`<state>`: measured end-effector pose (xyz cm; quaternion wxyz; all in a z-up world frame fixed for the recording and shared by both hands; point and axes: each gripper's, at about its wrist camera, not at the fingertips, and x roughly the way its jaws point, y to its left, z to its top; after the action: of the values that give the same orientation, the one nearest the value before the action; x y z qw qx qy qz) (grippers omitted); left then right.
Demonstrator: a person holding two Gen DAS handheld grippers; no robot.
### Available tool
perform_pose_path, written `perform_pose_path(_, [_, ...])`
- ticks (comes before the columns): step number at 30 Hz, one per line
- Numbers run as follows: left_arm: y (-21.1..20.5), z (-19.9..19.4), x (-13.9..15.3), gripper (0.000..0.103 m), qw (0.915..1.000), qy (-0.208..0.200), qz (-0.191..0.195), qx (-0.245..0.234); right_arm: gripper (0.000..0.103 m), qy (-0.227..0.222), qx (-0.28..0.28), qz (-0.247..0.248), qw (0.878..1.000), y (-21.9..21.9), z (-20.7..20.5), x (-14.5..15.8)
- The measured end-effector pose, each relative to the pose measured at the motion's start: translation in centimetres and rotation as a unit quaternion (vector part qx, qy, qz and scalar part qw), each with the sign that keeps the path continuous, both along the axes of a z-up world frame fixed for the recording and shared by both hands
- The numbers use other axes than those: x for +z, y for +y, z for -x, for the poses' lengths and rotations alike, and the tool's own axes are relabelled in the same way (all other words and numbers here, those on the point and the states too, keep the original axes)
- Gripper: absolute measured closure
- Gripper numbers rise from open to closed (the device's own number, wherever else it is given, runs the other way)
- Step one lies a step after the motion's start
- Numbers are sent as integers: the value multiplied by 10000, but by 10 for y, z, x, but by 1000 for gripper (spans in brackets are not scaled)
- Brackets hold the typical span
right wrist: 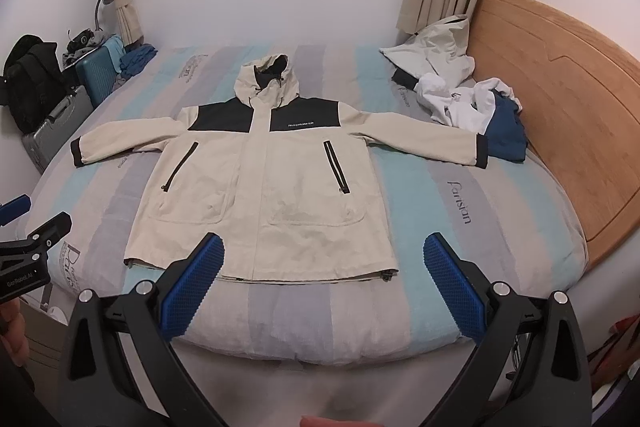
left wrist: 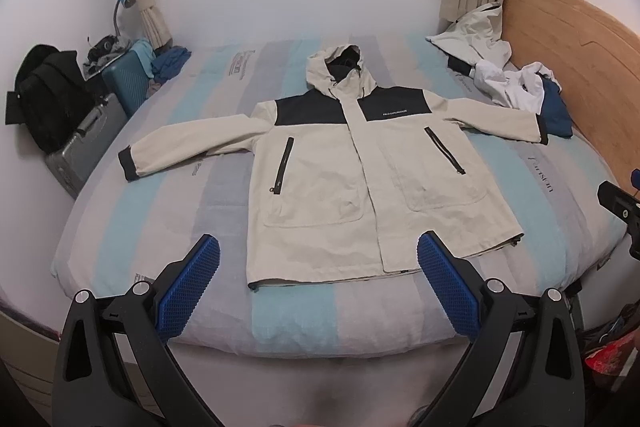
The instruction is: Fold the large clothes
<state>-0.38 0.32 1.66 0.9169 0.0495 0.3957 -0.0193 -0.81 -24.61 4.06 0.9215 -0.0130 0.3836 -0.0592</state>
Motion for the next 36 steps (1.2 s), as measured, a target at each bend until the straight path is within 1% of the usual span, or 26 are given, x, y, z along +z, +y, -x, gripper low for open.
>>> perform_pose_path(6, [-1, 4, 11, 6, 10000, -88, 43, 1, 7, -84, 7, -141, 9999, -5, 6, 5])
perform_pose_path(10, [-4, 5, 14, 7, 10000, -43, 58, -17, 7, -166, 106, -191, 9996, -6, 11, 11])
perform_pose_path(12, [-5, 7, 15, 9, 9999, -49, 83, -47, 7, -170, 130, -179, 9996, -6, 12, 13])
perform_pose_path(17, [-11, 13, 17, 10, 9997, -114, 31, -215, 7, -217, 117, -164, 9996, -5, 16, 16])
perform_pose_path(21, [-12, 14, 17, 8, 9998, -153, -40, -103, 7, -210, 104, -148, 9996, -3, 16, 16])
perform_pose_path(36, [-9, 10, 17, 8, 9999, -131, 9, -53, 7, -181, 130, -117, 9997, -1, 16, 15])
